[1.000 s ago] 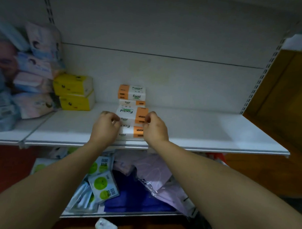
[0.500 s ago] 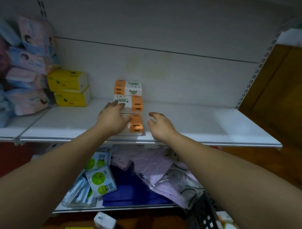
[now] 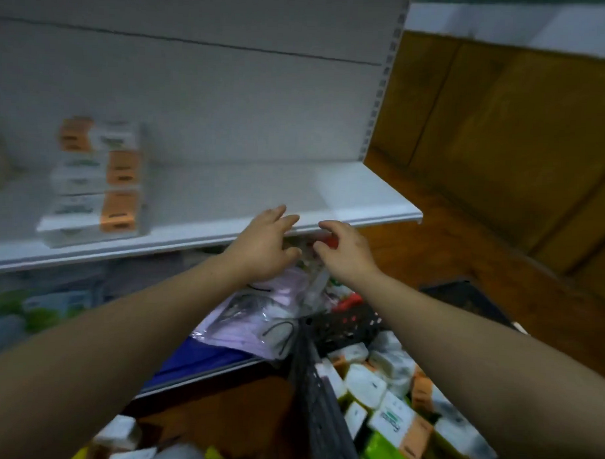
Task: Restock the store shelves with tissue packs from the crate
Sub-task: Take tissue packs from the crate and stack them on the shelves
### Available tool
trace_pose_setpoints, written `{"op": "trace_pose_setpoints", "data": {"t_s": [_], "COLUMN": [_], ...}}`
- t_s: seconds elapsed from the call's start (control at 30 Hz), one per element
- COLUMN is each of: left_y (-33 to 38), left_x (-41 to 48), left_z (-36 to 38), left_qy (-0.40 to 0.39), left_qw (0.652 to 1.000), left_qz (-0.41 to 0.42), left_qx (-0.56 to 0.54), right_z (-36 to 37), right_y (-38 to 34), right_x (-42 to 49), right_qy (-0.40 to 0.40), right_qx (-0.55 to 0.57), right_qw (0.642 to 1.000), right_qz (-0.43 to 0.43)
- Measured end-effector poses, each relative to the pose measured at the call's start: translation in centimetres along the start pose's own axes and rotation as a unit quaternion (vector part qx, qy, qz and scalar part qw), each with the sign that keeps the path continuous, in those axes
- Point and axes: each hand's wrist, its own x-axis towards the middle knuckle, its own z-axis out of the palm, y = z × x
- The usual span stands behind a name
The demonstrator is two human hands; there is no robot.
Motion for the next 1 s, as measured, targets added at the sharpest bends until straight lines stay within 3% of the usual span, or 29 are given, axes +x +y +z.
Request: {"op": "trace_pose_setpoints", "data": {"t_s": [0.17,0.4,0.5,0.6,0.8,1.0], "left_y": [5.8,10.8,11.1,10.8,10.5,10.9], "left_x": [1.0,1.2,0.6,-0.3,-0.8,-0.8], "left_z": [8.0,21.4,26.1,30.1,35.3,37.5], "left_qy": [-0.08,-0.214,-0.278,-0.329,-0.381,-0.393], "left_qw": [0.996,0.977,0.96,0.942,0.921,0.913], "left_qz": [0.043,0.005,-0.02,-0.06,-0.075,-0.109], "left_qx": [-0.002,-0.02,-0.019,0.008,0.023,-0.001], "right_z": [-3.7,-4.8,-3.9,-2.1,1.2,2.1], "right_y": [9.3,22.0,25.6,28.1,30.9,31.8], "right_x": [-4.6,-11.5,-13.8,-15.5,-16.2,-16.0], "right_qy": [-0.029,-0.074,-0.15,-0.285,-0.374,-0.425], "right_qx": [-0.03,-0.034,-0.016,-0.015,-0.159,-0.191], "right_qw": [0.997,0.976,0.952,0.906,0.875,0.845], "right_qz": [0.071,0.202,0.265,0.313,0.264,0.261]}}
